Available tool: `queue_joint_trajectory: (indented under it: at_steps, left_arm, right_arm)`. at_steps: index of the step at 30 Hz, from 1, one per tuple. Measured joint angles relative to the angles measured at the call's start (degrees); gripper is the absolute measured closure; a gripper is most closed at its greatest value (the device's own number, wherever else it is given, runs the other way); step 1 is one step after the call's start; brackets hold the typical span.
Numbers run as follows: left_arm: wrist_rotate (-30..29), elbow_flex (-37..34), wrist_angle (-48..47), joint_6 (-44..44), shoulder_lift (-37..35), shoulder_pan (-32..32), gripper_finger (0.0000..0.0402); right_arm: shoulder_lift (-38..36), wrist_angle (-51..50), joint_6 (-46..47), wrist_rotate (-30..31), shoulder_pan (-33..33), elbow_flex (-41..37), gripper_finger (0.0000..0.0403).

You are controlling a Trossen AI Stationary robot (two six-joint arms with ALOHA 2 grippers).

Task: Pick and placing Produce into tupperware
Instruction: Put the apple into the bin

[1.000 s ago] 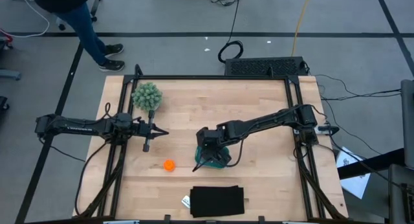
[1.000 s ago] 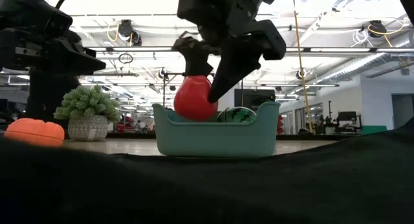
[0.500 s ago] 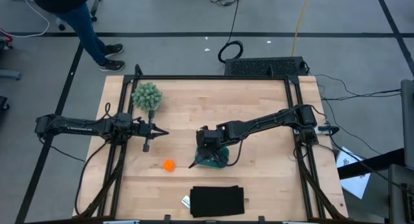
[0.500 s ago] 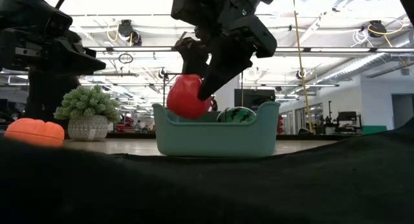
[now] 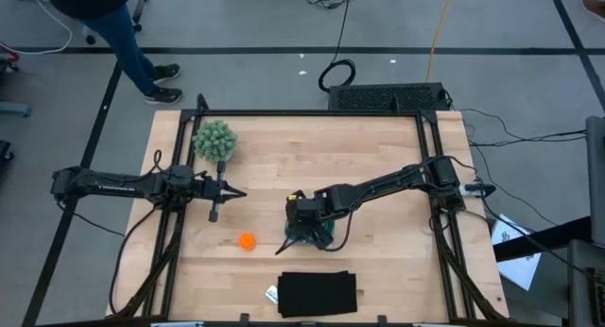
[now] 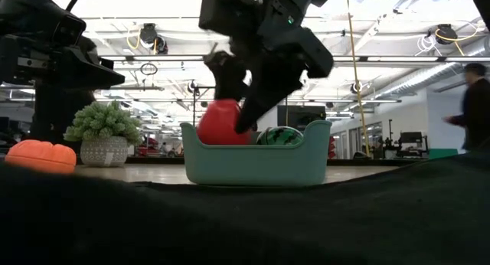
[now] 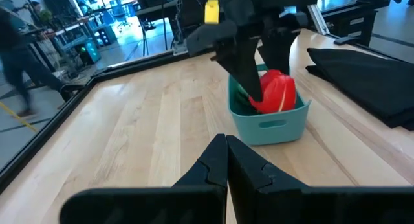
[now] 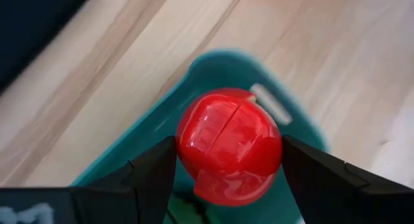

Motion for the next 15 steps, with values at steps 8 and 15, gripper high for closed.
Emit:
queue_joint_trajectory:
  at_steps: [8,15]
  left_arm:
    - [0.0,0.0,-0.1,-0.1,0.0,0.0,0.0401]
    - [0.0,0.0,-0.1,-0.2,0.0,0.0,0.0401]
  right_arm:
    - [0.4,0.0,1.0,0.2,-0.2,0.0,0.0149]
    - [0.4,1.4,1.1,0.9,-0.5,-1.2,0.0149]
